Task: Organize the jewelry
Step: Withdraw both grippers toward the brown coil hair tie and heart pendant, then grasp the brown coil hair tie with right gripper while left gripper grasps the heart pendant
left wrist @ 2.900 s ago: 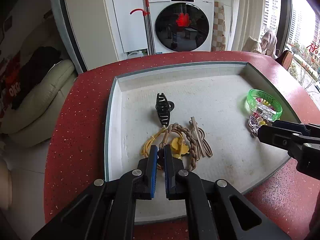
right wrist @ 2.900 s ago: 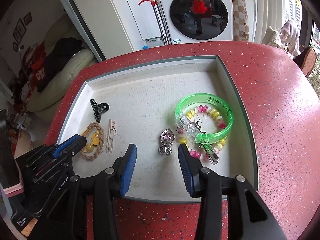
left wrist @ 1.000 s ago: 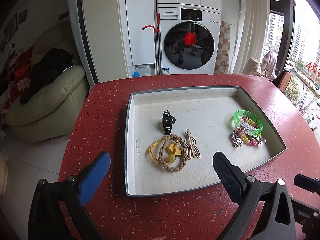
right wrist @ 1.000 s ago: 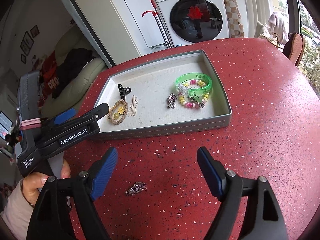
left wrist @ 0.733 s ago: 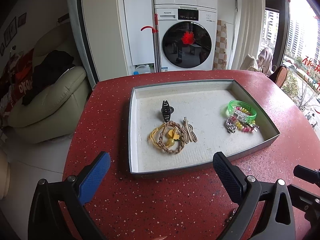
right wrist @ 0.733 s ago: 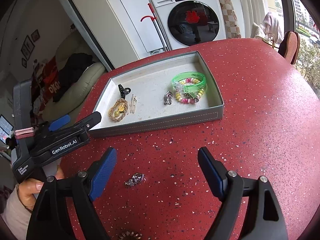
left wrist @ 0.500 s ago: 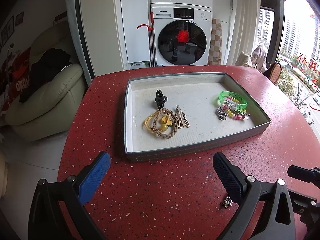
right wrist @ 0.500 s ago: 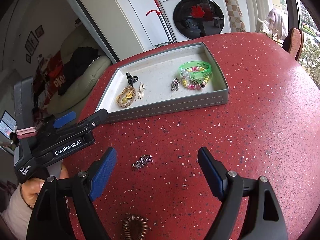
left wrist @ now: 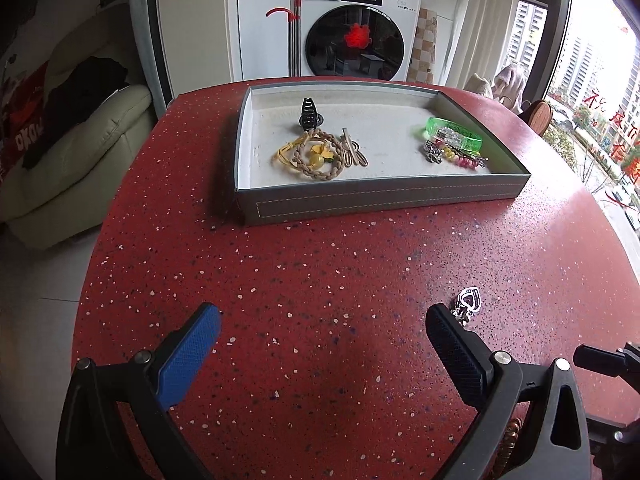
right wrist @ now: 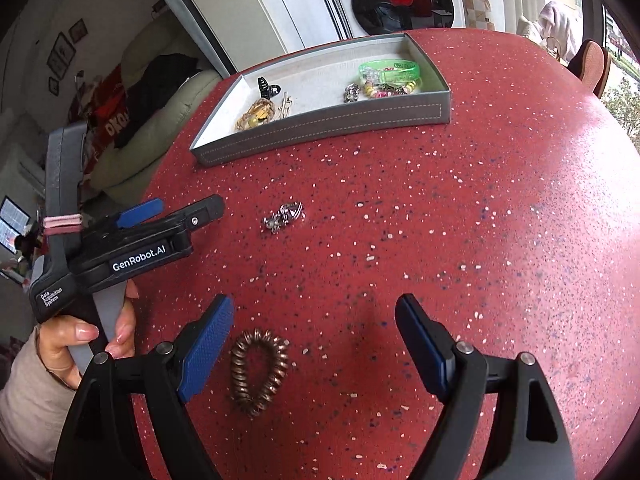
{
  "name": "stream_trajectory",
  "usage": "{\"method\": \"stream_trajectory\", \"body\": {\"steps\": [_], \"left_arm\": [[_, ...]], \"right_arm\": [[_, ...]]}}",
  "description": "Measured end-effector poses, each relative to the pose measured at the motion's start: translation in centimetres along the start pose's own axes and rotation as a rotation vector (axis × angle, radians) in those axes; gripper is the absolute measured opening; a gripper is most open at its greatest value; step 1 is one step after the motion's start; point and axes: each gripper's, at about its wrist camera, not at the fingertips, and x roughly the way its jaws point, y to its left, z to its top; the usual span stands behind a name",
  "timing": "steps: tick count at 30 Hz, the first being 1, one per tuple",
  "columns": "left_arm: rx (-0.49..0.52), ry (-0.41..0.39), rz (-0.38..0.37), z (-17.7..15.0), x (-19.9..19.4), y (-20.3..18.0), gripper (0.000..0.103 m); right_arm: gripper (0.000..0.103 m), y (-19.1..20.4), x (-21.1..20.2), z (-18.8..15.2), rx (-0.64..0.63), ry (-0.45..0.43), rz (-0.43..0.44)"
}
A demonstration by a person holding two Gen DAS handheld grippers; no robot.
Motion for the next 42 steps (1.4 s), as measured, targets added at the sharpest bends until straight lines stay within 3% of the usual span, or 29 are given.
{"method": "stream_trajectory", "body": {"steps": [7,15,21,28,32,35,39,41,42], "left_arm": [[0.058,-0.005,-0.039,-0.2,-0.5,-2.2,0.103],[0.158,0.004,-0.039,-0.1,-0.1,-5.0,0.103],[0.184,0.019,-0.022,-0.2,0.6,-5.9,0.103],[0.217,0.042,-0.004,-0.5,1.2,-6.6,0.102],[0.226,0.044,-0.015,-0.5,1.1,-6.8,0.094],[0.237,0.044,-0.031,-0.5,1.0,-7.0,0.084],[0.244,0.050,-0.066,-0.6,0.9,-7.1,0.072],[0.251,0.052,-0.076,-0.6,0.8,-7.4,0.067],[0.254,0.054,-0.087,-0.6,0.8,-7.5,0.060]], "right_arm": [[0.085,1.0,-0.2,-3.0,-0.036,0.031,-0.038],[0.084,1.5,-0.4,-4.2,-0.042,0.037,-0.092],[0.069,2.4,-0.2,-4.2,-0.086,0.038,-0.138],[0.048,5.2,0.6,-5.4,-0.258,0.025,-0.242],[0.045,5.4,0.4,-5.7,-0.267,0.023,-0.235],[0.036,5.4,0.4,-5.6,-0.272,0.023,-0.226],[0.015,5.8,0.3,-5.8,-0.281,0.022,-0.213],[0.012,5.7,0.2,-5.9,-0.271,0.022,-0.205],[0.012,5.7,0.2,-5.9,-0.264,0.021,-0.201]]}}
